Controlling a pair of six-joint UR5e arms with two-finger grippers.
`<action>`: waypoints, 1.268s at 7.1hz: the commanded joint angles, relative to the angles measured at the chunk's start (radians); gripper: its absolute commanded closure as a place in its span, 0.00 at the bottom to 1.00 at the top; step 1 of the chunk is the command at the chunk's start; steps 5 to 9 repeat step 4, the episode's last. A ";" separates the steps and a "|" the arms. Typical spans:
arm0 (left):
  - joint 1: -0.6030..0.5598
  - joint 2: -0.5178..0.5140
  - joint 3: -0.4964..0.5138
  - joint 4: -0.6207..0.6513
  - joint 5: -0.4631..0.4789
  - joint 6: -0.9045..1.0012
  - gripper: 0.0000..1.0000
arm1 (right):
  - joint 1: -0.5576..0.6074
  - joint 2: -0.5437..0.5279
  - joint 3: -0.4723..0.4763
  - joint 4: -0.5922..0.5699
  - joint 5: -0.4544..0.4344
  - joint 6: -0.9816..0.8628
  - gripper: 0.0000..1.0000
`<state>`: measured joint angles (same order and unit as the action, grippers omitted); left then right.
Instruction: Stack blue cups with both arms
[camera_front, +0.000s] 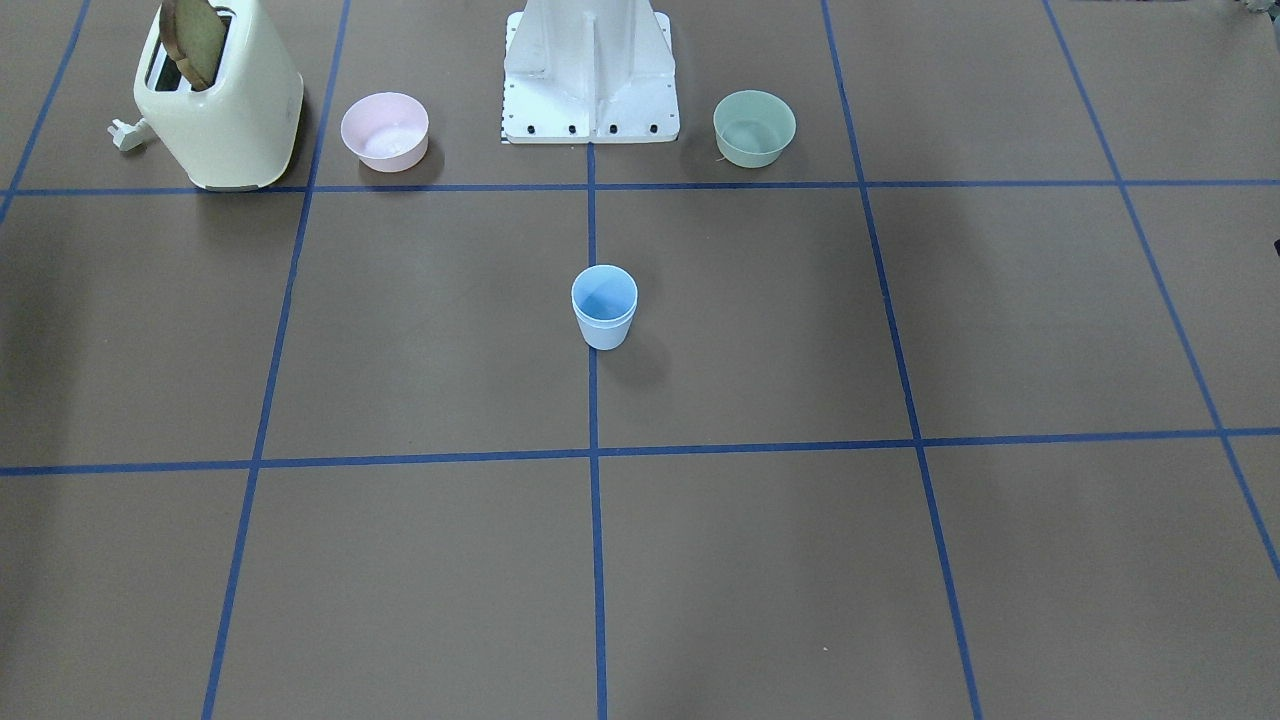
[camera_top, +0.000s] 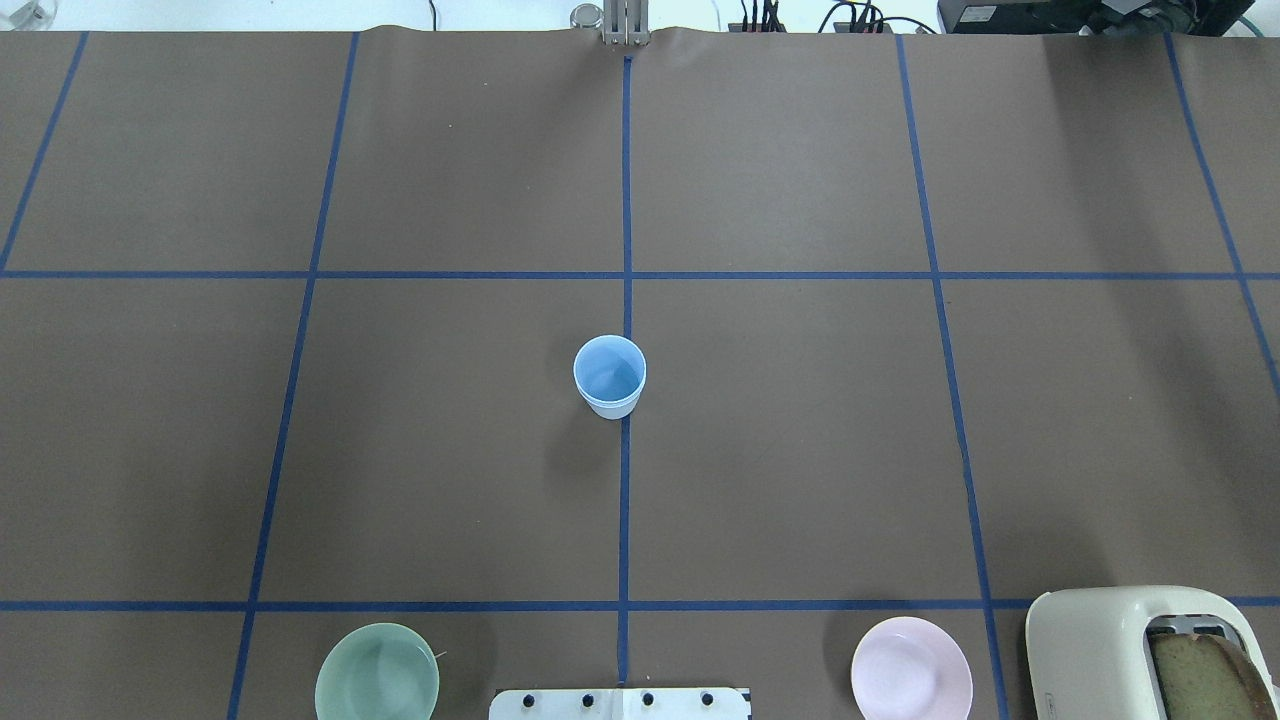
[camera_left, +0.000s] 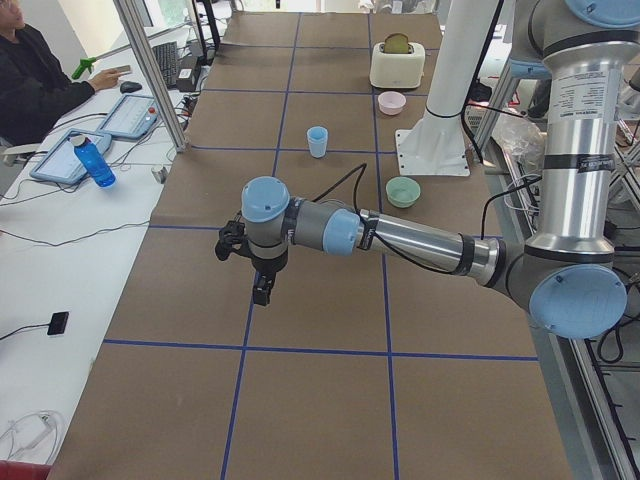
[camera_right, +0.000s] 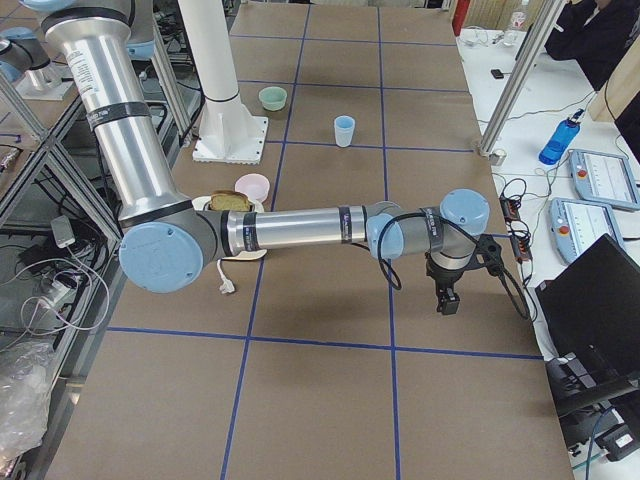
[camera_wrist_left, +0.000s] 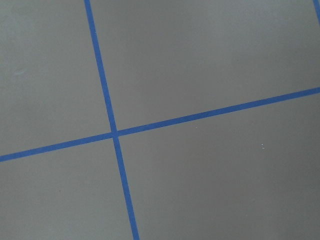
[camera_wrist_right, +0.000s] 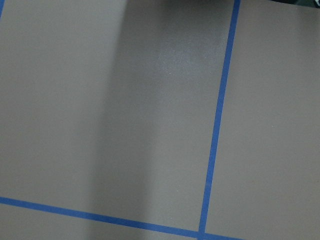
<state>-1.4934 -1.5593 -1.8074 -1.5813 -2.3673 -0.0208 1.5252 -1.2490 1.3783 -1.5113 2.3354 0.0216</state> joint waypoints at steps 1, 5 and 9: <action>-0.001 0.004 -0.007 -0.012 0.000 -0.014 0.02 | -0.008 -0.004 0.005 0.017 -0.008 -0.002 0.00; -0.001 0.002 -0.021 -0.012 0.002 -0.019 0.02 | -0.008 -0.007 0.004 0.020 -0.048 0.000 0.00; -0.001 0.002 -0.021 -0.012 0.002 -0.019 0.02 | -0.008 -0.007 0.004 0.020 -0.048 0.000 0.00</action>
